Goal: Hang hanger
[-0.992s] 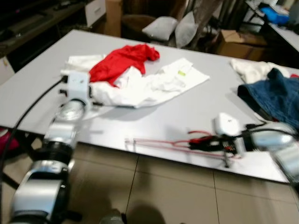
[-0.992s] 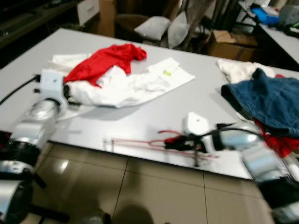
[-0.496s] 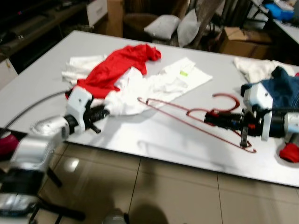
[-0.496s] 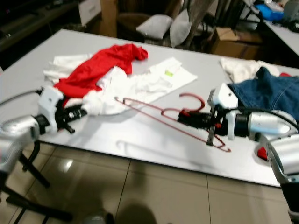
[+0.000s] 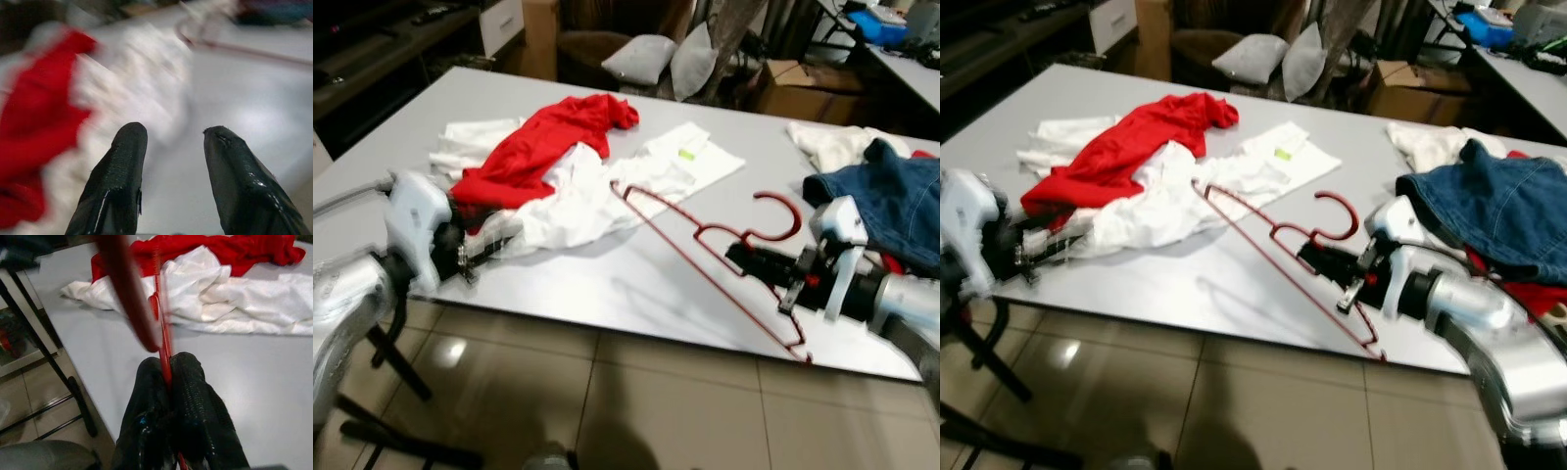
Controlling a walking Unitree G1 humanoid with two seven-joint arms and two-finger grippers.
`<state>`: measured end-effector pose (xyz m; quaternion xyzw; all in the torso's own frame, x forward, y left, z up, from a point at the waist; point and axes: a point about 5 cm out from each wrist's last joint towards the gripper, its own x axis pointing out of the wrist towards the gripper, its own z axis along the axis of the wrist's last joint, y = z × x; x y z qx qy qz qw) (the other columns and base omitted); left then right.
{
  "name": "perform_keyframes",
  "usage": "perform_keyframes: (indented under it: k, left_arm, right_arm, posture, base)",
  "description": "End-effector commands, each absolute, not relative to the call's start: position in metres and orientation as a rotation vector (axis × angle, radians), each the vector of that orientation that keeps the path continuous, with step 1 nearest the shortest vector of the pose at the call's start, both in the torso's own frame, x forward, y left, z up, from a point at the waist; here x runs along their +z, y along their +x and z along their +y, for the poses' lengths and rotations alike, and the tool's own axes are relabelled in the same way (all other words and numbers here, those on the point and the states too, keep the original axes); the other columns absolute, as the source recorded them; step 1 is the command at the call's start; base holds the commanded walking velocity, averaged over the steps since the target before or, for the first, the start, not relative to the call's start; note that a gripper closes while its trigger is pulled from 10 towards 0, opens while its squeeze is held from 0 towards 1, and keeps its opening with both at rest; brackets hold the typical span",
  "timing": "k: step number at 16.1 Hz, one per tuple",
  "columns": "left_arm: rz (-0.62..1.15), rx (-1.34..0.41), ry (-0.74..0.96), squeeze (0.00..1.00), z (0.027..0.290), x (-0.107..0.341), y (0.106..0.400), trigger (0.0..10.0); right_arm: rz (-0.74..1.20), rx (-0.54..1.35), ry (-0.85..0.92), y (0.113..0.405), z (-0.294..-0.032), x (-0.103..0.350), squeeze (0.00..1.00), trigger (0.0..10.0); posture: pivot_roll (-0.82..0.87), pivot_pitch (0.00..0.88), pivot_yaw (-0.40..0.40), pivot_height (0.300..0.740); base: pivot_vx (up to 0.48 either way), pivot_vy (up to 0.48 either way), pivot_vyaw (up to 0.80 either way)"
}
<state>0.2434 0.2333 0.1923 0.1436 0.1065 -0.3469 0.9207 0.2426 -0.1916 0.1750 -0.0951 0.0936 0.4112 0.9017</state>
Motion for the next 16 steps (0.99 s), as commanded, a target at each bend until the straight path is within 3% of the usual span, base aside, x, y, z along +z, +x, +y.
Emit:
perform_keyframes:
  k: [1,2,4,5,7,11,13,16]
  left_arm:
    - [0.217,-0.736,0.309,1.00,0.226,0.192,0.241,10.0]
    - [0.181,-0.618,0.278,1.00,0.226,0.189,0.247,10.0]
    - [0.071,-0.551,0.132,1.00,0.203,0.185,0.256,10.0]
    - [0.047,-0.431,-0.047,1.00,0.181,0.166,0.265,10.0]
    - [0.058,-0.344,-0.123,1.00,0.171,0.146,0.269,10.0]
    - [0.060,-0.293,-0.115,1.00,0.152,0.138,0.268,10.0]
    - [0.094,-0.306,-0.044,1.00,0.144,0.129,0.265,10.0]
    - [0.124,-0.258,0.002,1.00,0.146,0.119,0.266,10.0]
  right_arm:
    - [0.185,0.791,-0.196,0.241,-0.190,0.176,0.00,10.0]
    - [0.193,0.681,-0.169,0.241,-0.192,0.171,0.00,10.0]
    - [0.168,0.485,-0.068,0.243,-0.194,0.166,0.00,10.0]
    - [0.147,0.322,0.002,0.243,-0.186,0.158,0.00,10.0]
    - [0.140,0.228,0.024,0.241,-0.182,0.149,0.00,10.0]
    - [0.128,0.107,-0.051,0.230,-0.182,0.142,0.00,10.0]
    - [0.169,-0.028,-0.004,0.221,-0.190,0.130,0.00,10.0]
    - [0.153,-0.117,0.033,0.225,-0.204,0.127,0.00,10.0]
  posture:
    - [0.04,0.000,-0.076,0.740]
    - [0.03,0.000,-0.083,0.740]
    - [0.00,0.000,-0.090,0.740]
    - [-0.03,0.000,-0.076,0.740]
    - [-0.05,0.000,-0.058,0.740]
    - [-0.09,0.000,-0.027,0.740]
    - [-0.08,0.000,0.001,0.740]
    - [-0.08,0.000,-0.021,0.740]
  base:
    - [0.000,0.000,0.00]
    - [0.000,0.000,0.00]
    - [0.000,0.000,0.00]
    - [0.000,0.000,0.00]
    - [0.000,0.000,0.00]
    - [0.000,-0.322,0.00]
    - [0.000,-0.480,0.00]
    - [0.000,-0.474,0.00]
